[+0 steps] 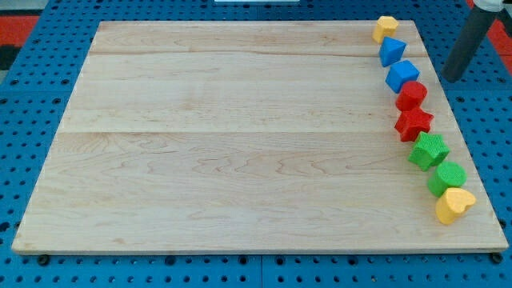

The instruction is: Slide the blue cube to the center

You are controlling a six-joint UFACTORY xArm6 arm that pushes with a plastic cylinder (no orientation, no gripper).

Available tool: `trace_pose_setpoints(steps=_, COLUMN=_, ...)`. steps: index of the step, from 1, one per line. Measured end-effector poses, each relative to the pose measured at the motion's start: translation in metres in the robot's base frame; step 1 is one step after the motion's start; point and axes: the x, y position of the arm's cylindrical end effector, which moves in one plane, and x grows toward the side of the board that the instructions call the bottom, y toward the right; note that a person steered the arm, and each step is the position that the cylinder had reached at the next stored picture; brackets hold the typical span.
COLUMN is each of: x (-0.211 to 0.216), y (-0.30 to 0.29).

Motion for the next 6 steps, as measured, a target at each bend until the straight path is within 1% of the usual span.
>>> trace_pose_setpoints(steps=1, x=0.001, y=-0.040)
trace_pose_setpoints(steps=3, x=0.001, y=-0.143)
trace_pose_setpoints(steps=5, x=0.001, y=-0.295)
trace_pose_setpoints(steps=6, x=0.001, y=-0.326)
